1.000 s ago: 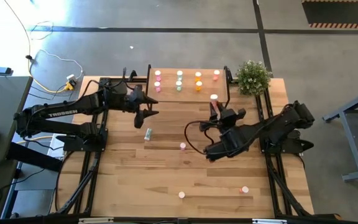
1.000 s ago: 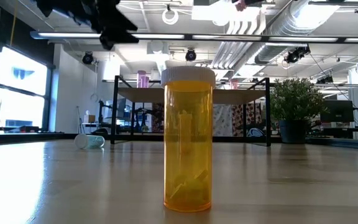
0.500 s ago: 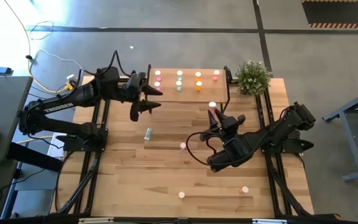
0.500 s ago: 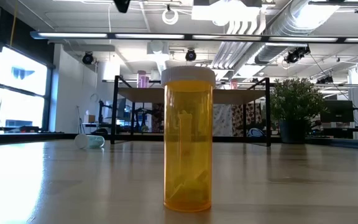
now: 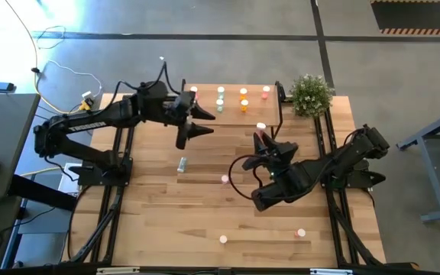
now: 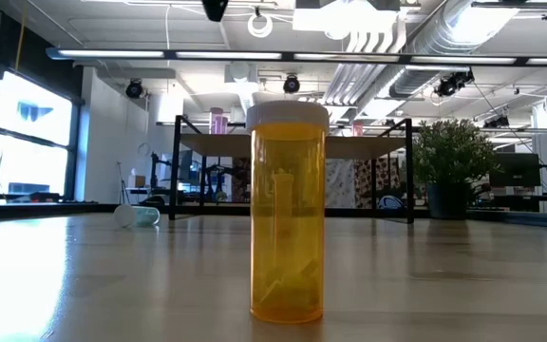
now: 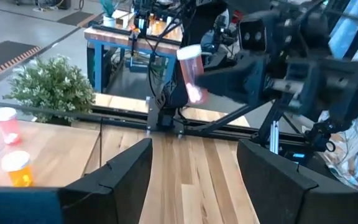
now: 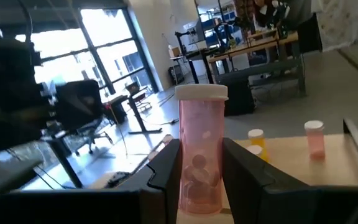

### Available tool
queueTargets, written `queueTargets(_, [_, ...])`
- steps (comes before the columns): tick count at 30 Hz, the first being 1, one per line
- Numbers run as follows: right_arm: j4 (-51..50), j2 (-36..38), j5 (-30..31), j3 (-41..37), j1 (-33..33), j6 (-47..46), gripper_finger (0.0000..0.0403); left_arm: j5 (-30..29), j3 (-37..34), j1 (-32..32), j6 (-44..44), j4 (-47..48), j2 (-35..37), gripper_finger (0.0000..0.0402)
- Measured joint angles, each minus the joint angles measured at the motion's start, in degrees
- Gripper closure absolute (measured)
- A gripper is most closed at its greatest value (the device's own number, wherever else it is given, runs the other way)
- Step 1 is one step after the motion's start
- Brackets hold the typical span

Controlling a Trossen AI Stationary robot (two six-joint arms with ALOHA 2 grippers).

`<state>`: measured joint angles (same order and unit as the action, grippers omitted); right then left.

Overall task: Pick and place medicine bottles onto shelf by color
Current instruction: Adjust the orange pill bottle

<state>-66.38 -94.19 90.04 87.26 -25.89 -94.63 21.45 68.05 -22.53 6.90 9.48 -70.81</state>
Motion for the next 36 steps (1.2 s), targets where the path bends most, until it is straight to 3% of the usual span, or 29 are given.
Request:
queueTargets(8, [8.33, 2.04, -0.02, 0.0, 0.02, 1.26, 0.0315, 0.0, 0.0, 2.64, 3.46, -5.55, -3.78, 0.0177])
queueTargets(17, [19.31, 4.0, -2.64, 0.0, 0.92, 10.84, 0.0315, 0.02, 0.0, 6.22, 5.99, -8.46, -7.48, 0.0177])
queueTargets(24, [37.71, 4.0, -17.05, 0.0, 4.62, 39.65, 0.0315, 0.02, 0.0, 6.58, 6.01, -9.79, -7.35, 0.0177])
queueTargets(28, [49.29, 4.33, -19.11, 0.0, 6.62, 56.42, 0.0315, 0.04, 0.02, 6.56, 6.45, -8.77, -6.95, 0.0177])
queueTargets(32, [56.8, 5.47, -24.64, 0.09, 8.32, 68.02, 0.0315, 0.05, -0.02, 6.52, 6.46, -7.86, -6.6, 0.0177])
queueTargets(36, [60.07, 6.43, -34.36, 0.07, 10.14, 74.92, 0.0315, 0.45, -0.02, 6.45, 6.45, -8.36, -6.23, 0.0177])
